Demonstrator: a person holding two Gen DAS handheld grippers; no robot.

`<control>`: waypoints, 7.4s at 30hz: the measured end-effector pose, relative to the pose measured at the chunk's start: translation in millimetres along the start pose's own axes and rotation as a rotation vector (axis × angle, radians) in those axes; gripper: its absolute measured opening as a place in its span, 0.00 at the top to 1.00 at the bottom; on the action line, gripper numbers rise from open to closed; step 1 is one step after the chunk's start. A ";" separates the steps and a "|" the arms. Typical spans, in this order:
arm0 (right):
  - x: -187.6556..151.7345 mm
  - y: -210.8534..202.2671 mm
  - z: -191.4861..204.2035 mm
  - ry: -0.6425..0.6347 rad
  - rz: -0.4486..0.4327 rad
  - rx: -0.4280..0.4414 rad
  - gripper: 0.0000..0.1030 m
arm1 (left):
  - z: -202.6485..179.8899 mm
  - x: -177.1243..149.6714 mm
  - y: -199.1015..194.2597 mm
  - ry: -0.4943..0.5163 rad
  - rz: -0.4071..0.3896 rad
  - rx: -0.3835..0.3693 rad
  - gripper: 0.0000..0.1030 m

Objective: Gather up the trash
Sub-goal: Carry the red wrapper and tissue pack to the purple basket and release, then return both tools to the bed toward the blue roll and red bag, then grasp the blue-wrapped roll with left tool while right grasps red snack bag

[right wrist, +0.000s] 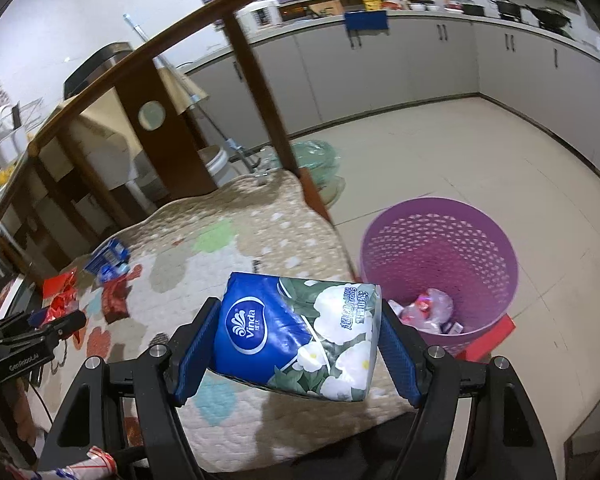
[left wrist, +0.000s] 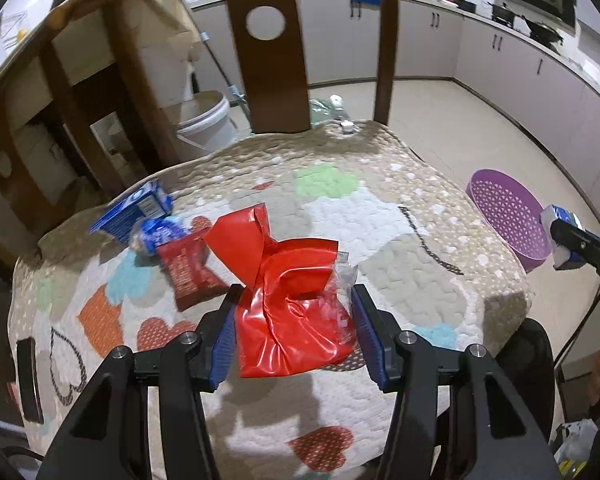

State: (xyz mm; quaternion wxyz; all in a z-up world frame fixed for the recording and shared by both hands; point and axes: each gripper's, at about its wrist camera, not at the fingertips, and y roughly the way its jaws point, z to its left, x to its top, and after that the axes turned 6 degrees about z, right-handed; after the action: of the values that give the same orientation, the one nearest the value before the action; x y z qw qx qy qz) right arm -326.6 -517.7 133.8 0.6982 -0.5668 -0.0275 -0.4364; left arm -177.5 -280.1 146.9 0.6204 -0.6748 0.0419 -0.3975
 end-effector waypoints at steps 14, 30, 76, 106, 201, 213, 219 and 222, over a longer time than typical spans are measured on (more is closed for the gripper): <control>10.6 -7.7 -53.3 0.106 -0.021 -0.041 0.23 | -51.4 26.4 14.3 0.107 0.023 -0.038 0.49; 12.6 -2.0 -83.4 0.169 -0.018 -0.049 0.23 | -86.6 42.3 31.5 0.168 0.061 -0.070 0.49; 40.7 39.7 -166.8 0.234 -0.032 -0.165 0.17 | -234.8 133.6 100.8 0.252 0.088 -0.416 0.23; 0.2 60.3 20.8 -0.081 0.136 -0.011 0.12 | 60.9 -29.1 56.5 -0.237 0.071 -0.018 0.14; -16.8 183.6 223.4 -0.400 0.365 0.248 0.26 | 182.2 4.9 61.4 -0.017 0.021 0.063 0.19; -17.4 209.7 235.7 -0.417 0.350 0.219 0.28 | 204.8 5.9 138.4 -0.120 0.275 -0.156 0.43; -17.0 208.5 231.0 -0.390 0.403 0.248 0.52 | 202.3 -28.9 112.6 -0.173 0.269 -0.197 0.54; -16.9 203.0 218.3 -0.344 0.421 0.266 0.52 | 203.2 -40.9 104.8 -0.215 0.260 -0.199 0.36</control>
State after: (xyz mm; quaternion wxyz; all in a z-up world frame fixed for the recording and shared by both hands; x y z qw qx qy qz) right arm -107.4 -334.6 46.7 0.8265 -0.5294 -0.0841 -0.1721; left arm -39.9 -118.0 53.3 0.5977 -0.7601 0.1012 -0.2338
